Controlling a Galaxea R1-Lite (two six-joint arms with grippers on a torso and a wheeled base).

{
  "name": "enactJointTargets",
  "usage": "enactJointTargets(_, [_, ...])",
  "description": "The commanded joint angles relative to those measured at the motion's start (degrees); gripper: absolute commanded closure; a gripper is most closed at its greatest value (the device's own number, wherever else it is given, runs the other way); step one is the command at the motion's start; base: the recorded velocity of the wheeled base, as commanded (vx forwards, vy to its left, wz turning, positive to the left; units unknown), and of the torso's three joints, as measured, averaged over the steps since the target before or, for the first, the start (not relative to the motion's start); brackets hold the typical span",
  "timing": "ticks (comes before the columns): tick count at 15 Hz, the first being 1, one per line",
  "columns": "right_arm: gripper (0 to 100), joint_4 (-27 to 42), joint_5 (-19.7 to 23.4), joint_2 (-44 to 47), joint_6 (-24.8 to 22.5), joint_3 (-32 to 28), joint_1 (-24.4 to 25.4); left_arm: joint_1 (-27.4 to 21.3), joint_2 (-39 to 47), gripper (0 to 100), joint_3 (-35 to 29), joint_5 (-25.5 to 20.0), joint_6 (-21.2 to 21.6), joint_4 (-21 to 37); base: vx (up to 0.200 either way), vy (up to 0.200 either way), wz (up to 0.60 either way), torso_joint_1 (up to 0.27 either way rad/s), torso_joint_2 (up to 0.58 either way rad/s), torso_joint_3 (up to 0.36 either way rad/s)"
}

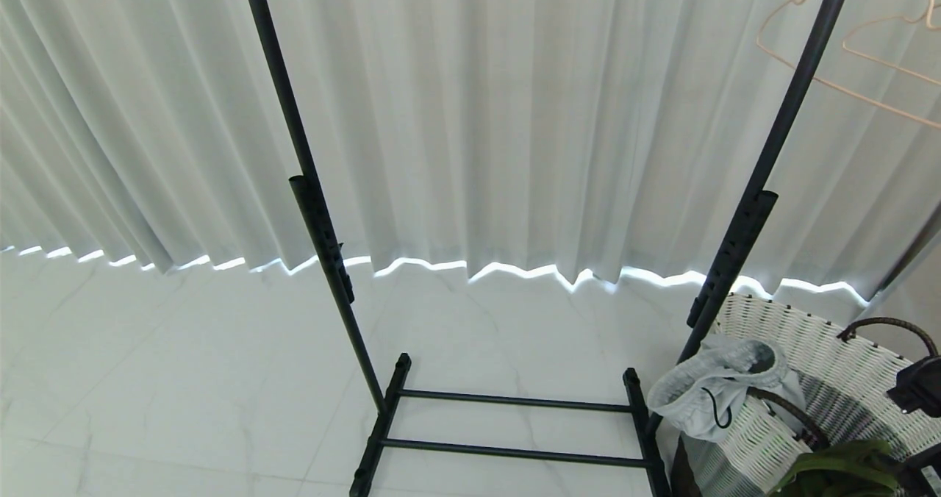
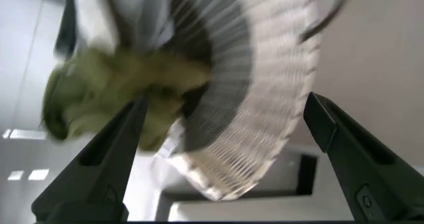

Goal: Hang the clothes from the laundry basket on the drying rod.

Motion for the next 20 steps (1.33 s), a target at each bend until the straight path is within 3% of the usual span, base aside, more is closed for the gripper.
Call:
enactJointTargets(1, [0, -0.02, 1.08, 2.02, -0.09, 2.93, -0.55, 0.02, 0.0, 0, 0.0, -0.02, -0.01, 0.02, 0.0, 0.0, 0.0, -0.051, 0.2, 0.119])
enactJointTargets(7, [0, -1.96, 1.52, 7.91, -1.23, 3.99, -0.46, 0.02, 0.0, 0, 0.0, -0.02, -0.01, 0.02, 0.0, 0.0, 0.0, -0.007, 0.03, 0.024])
enactJointTargets(12, [0, -12.59, 1.52, 13.09, -1.14, 4.16, -0.64, 0.02, 0.0, 0, 0.0, -0.02, -0.01, 0.02, 0.0, 0.0, 0.0, 0.0, 0.0, 0.0])
enactJointTargets(13, [100, -13.38, 1.61, 13.18, -1.14, 4.34, -0.64, 0.02, 0.0, 0, 0.0, -0.02, -0.01, 0.02, 0.0, 0.0, 0.0, 0.0, 0.0, 0.0])
enactJointTargets(20, [100, -13.56, 1.87, 9.05, -1.58, 5.57, -0.29, 0.02, 0.0, 0, 0.0, -0.02, -0.01, 0.02, 0.0, 0.0, 0.0, 0.0, 0.0, 0.0])
